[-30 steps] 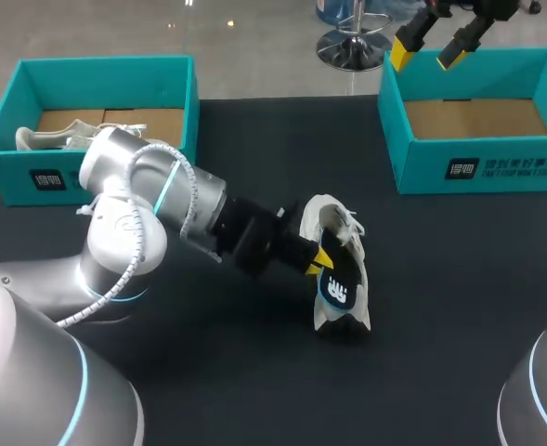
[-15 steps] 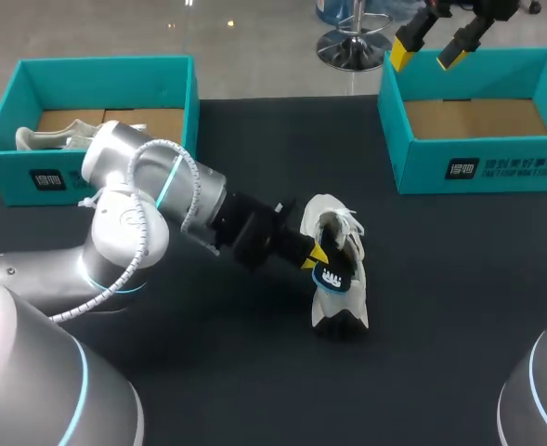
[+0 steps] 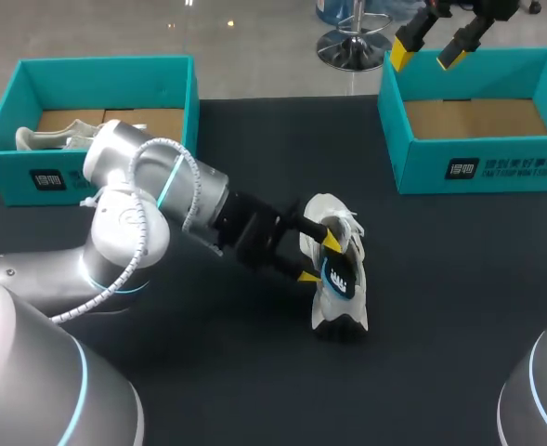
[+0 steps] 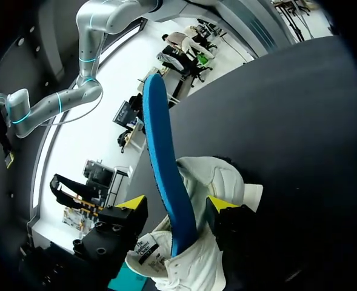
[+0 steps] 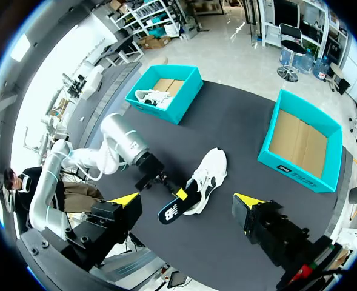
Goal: Take the shoe out of the shoebox, open the shoe tongue, remove and reinsert the insole, then place the shoe into the shoebox
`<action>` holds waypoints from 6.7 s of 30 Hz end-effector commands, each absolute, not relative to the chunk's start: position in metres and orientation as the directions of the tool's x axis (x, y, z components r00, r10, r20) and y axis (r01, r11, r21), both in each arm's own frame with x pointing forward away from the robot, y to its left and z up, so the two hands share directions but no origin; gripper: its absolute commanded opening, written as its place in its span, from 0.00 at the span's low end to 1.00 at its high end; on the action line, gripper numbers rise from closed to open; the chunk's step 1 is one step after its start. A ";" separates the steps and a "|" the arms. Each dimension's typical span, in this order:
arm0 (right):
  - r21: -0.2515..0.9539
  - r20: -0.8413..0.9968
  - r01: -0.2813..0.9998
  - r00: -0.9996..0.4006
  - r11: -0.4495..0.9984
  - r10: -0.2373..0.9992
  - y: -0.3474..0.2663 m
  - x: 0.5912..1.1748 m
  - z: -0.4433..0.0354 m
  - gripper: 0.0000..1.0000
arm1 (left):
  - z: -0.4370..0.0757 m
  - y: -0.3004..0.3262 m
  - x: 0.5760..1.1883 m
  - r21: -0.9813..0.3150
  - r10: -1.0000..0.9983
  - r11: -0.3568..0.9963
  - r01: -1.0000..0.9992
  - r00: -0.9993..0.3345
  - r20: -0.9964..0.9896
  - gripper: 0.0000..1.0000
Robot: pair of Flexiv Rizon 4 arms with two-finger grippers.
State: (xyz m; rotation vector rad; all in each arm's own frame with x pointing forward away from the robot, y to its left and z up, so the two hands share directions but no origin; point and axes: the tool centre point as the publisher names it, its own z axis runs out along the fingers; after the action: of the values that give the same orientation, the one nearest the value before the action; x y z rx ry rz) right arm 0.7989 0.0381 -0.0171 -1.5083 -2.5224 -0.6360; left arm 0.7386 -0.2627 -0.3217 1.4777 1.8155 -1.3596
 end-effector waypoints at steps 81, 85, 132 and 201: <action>0.284 0.324 0.867 -0.489 0.410 0.810 0.039 0.800 -0.017 1.00 | -0.339 -0.279 0.748 -0.305 0.564 -0.048 0.951 -0.226 -0.794 0.00; 0.284 0.324 0.867 -0.489 0.410 0.810 0.039 0.800 -0.017 1.00 | -0.343 -0.276 0.752 -0.302 0.570 -0.029 0.953 -0.232 -0.788 0.00; 0.284 0.324 0.867 -0.489 0.410 0.810 0.039 0.800 -0.017 1.00 | -0.336 -0.278 0.737 -0.306 0.547 -0.044 0.951 -0.233 -0.804 0.00; 0.284 0.324 0.867 -0.489 0.410 0.810 0.039 0.800 -0.017 1.00 | -0.356 -0.280 0.746 -0.316 0.592 -0.021 0.949 -0.243 -0.769 0.00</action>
State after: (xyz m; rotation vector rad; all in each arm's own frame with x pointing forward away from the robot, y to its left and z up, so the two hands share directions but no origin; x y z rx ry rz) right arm 0.7989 0.0381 -0.0171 -1.5083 -2.5224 -0.6360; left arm 0.7475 -0.2798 -0.3531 1.6052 1.8512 -1.1737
